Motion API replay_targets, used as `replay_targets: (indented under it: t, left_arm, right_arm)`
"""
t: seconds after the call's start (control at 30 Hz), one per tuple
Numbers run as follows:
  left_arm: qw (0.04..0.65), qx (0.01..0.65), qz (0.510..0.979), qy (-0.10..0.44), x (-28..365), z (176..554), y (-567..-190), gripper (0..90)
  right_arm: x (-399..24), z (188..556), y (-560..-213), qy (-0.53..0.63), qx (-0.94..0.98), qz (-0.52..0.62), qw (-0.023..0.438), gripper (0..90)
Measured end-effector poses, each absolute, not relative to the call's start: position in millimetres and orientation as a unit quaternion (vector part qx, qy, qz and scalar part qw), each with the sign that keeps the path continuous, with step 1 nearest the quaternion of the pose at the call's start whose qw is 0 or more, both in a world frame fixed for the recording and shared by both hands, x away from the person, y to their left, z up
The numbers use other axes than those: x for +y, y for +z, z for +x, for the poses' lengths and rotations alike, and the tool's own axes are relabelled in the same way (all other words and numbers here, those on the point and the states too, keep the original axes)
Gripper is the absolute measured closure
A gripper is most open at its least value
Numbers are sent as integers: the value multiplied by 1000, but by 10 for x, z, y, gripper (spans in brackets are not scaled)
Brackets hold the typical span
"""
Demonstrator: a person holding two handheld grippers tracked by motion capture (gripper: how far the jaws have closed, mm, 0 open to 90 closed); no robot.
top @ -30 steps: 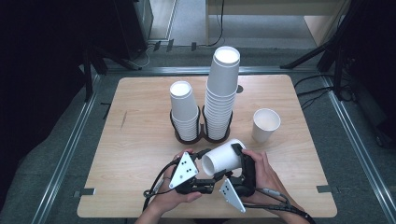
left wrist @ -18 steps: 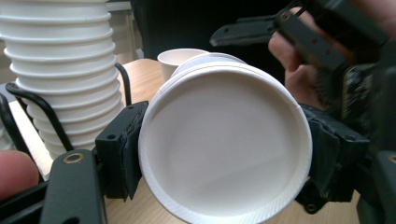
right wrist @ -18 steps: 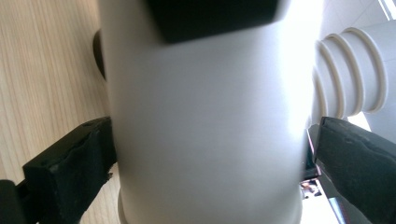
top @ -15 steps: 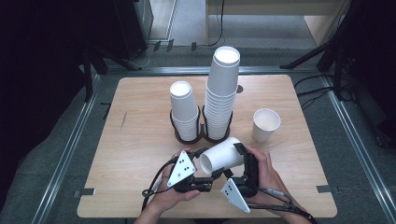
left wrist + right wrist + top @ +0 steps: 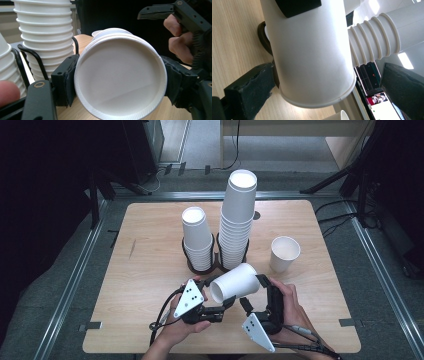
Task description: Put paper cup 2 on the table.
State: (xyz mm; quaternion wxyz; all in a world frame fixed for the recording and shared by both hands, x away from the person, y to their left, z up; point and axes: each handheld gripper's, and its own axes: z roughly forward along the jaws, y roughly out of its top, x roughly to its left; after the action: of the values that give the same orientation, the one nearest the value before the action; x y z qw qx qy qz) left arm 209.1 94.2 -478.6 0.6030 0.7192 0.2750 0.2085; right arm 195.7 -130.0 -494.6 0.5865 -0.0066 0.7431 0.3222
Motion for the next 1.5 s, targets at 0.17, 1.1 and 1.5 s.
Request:
replay_targets:
  t: [0.17, 1.1, 1.5]
  left_arm:
    - [604, 278, 716, 211, 960, 2098, -4786, 239]
    - [617, 290, 691, 238, 978, 2111, -4814, 239]
    - [634, 283, 664, 277, 925, 2094, -4879, 237]
  right_arm:
    - [-1292, 1933, -4930, 333, 741, 9, 583, 0]
    - [-1435, 1965, -4880, 505, 695, 349, 374, 0]
    - [-1481, 1983, -4806, 573, 632, 436, 287, 3]
